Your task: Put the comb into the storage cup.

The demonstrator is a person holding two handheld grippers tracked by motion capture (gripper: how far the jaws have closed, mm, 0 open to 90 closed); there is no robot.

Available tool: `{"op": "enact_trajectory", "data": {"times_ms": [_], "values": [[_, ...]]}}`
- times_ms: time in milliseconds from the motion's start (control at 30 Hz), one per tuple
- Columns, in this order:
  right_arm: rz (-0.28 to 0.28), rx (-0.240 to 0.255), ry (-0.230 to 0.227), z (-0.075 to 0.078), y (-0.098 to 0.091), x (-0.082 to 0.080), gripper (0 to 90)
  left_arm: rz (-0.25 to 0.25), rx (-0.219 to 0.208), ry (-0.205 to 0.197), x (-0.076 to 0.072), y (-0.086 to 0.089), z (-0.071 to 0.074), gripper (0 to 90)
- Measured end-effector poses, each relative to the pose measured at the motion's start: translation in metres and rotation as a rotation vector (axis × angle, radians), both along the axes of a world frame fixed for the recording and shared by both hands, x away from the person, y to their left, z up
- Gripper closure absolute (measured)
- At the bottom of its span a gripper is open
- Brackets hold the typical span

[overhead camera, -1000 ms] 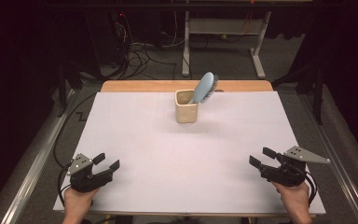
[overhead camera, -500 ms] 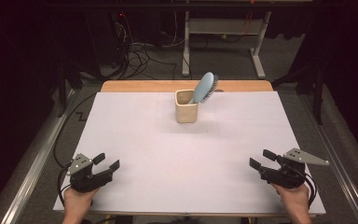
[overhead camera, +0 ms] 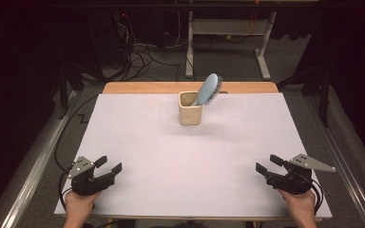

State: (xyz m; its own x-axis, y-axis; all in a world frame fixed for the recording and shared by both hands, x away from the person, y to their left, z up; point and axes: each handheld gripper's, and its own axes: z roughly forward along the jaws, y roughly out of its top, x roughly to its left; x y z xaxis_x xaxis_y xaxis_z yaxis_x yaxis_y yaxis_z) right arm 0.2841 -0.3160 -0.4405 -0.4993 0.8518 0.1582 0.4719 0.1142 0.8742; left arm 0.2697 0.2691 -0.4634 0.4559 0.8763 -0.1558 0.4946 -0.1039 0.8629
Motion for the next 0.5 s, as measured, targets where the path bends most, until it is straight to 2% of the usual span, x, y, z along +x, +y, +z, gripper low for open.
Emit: {"op": "enact_trajectory", "data": {"times_ms": [500], "values": [[-0.009,0.009,0.013,-0.0073,-0.0032,-0.003,29.1,0.003,-0.001,-0.001,-0.0004,-0.0001,0.0001,31.7]]}}
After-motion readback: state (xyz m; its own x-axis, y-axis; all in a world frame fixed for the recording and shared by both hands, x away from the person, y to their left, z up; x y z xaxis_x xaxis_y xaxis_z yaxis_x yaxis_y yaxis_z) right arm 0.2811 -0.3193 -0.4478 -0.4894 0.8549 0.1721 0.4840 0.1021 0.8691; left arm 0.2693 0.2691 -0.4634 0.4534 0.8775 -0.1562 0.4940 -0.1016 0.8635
